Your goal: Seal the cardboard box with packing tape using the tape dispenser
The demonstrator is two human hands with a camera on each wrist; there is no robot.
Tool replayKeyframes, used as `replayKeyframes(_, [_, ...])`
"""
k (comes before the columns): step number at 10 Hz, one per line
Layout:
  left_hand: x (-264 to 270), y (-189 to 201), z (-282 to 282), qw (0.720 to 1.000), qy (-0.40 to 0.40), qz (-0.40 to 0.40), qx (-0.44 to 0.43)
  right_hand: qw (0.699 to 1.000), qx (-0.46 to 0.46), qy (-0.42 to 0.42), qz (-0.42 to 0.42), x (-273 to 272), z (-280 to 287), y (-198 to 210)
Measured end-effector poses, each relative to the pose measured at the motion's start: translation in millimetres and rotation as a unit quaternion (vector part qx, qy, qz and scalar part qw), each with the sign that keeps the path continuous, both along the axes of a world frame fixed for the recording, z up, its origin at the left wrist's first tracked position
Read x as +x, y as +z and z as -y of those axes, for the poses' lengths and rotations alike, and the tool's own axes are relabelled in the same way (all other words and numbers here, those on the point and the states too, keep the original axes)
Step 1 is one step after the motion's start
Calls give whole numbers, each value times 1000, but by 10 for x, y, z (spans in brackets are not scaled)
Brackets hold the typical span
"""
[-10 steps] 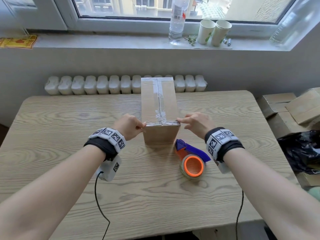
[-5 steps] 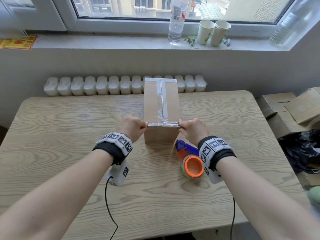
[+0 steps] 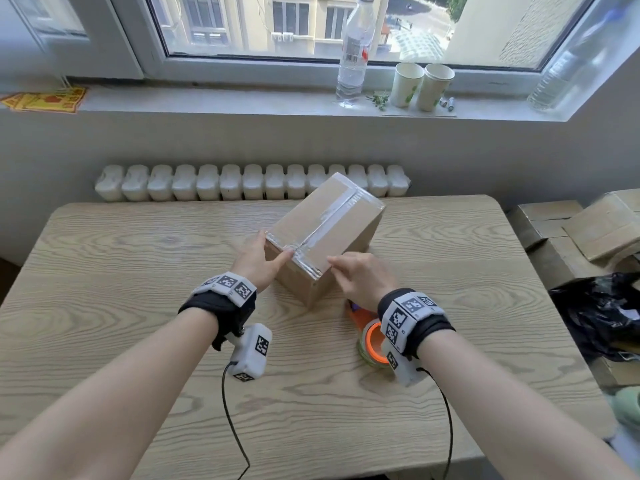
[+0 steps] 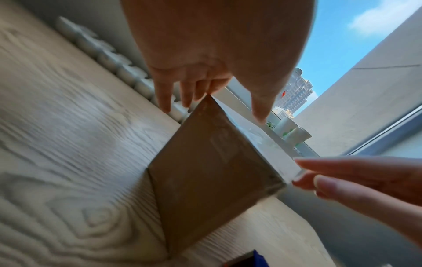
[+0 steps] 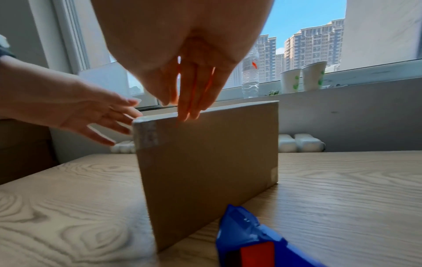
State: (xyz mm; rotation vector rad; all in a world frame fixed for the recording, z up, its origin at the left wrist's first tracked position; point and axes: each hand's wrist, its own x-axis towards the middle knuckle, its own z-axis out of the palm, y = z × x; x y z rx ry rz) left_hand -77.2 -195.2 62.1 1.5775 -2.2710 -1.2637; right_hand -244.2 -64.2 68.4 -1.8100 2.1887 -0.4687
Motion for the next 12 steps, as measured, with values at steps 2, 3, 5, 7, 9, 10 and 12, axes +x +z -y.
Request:
replayKeyframes(2, [-214, -215, -161, 993, 54, -73, 71, 996, 83, -8, -39, -371, 146, -89])
replayKeyframes(3, [-272, -287, -90, 989, 50, -100, 99, 997, 75, -14, -20, -479, 194, -106])
replayKeyframes(5, [-244, -198, 165, 971, 35, -173, 161, 991, 30, -121, 38, -777, 245, -30])
replayKeyframes(7, [-215, -339, 274, 981, 110, -147, 66, 941, 44, -205, 264, -906, 328, -168])
replayKeyframes(9, [-274, -386, 317, 953, 162, -209, 146, 924, 7, -219, 313, -861, 355, -252])
replayKeyframes(10, [-319, -283, 248, 950, 162, -204, 174, 919, 11, -228, 323, -785, 324, -234])
replayKeyframes(12, [-276, -358, 269, 961, 124, -203, 137, 916, 66, -235, 319, -864, 325, -243])
